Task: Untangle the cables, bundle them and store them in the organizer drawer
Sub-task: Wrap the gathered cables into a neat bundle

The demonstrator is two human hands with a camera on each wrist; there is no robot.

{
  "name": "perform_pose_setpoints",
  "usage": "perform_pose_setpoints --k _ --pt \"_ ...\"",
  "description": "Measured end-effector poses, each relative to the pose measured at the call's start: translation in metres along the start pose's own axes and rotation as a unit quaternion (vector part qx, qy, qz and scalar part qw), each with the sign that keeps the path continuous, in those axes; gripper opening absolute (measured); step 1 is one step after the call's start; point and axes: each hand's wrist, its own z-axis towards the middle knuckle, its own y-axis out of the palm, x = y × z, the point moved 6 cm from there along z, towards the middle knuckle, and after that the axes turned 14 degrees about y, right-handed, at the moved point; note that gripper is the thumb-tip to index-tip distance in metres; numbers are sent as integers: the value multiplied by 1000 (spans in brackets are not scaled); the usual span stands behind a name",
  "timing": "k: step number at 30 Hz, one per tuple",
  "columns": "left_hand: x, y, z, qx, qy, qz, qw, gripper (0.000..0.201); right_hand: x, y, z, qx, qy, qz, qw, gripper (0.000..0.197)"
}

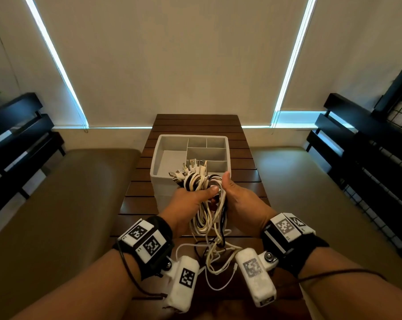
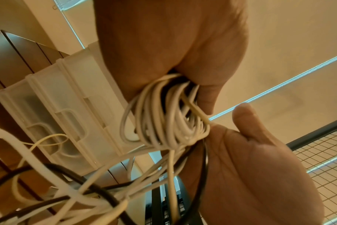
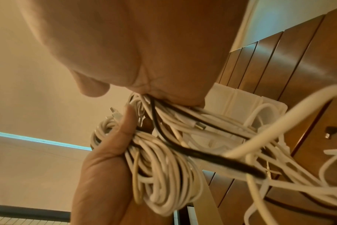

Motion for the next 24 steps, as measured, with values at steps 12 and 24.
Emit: perform_pose_setpoints --k 12,24 --pt "-12 2 -2 -9 -17 -1 1000 34 10 -6 2 30 42 -56 997 73" --pt "-11 8 -5 -23 -9 -26 999 29 10 -2 3 54 60 -103 991 98"
